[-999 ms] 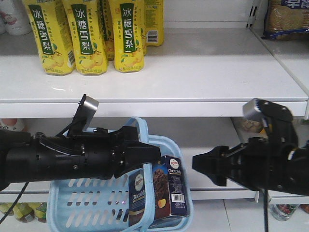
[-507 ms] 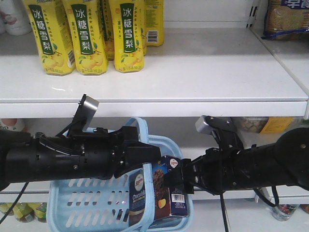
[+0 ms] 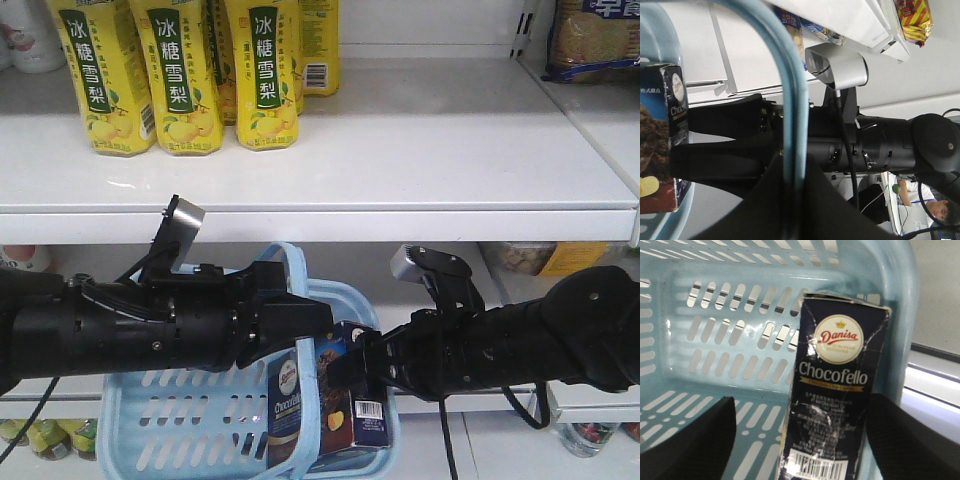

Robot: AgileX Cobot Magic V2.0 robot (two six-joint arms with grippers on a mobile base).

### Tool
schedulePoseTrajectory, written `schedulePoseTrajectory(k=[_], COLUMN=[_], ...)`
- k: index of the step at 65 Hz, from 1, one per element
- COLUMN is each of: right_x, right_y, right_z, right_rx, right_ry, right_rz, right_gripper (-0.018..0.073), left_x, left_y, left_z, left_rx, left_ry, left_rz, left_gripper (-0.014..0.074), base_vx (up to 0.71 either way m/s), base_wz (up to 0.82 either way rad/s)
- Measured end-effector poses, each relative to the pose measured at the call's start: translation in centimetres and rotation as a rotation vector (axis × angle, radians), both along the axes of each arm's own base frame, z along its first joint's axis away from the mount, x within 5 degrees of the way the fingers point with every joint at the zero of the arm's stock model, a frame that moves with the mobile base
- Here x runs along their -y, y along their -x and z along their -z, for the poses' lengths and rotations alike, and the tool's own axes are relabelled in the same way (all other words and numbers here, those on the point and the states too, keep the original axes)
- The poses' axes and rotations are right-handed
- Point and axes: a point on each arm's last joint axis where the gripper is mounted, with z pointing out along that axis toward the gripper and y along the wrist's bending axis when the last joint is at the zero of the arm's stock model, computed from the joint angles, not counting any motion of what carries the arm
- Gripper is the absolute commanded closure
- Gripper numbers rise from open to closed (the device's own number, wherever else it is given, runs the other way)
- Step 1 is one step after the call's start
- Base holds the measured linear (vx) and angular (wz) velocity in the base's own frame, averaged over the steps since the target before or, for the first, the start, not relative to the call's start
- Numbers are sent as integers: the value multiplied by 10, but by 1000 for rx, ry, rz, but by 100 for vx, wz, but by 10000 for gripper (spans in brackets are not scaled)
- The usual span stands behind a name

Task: Left arm holds basket, right arm returns cookies
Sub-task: 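Reach the right gripper into the basket toward the Chocofello box, then grasp the top of the dark-blue Chocofello box with the right gripper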

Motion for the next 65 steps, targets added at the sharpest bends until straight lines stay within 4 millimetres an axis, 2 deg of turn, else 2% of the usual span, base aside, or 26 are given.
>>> schedulePoseTrajectory(k=[21,42,65], right_x=[-4,-10,-22], right_y=[-5,-12,-29], right_z=[12,12,33], right_rx=[-17,17,-70], right_ry=[-9,-46,-62], right_rz=[-9,-24,-63], right_gripper=[48,48,76], left_x=[0,0,1], left_y=[0,0,1], left_z=[0,0,0], left_rx=[0,0,0], left_ry=[0,-1,0], left_rz=[0,0,5], left_gripper=[602,602,602], base_vx=[0,0,0], base_wz=[0,0,0])
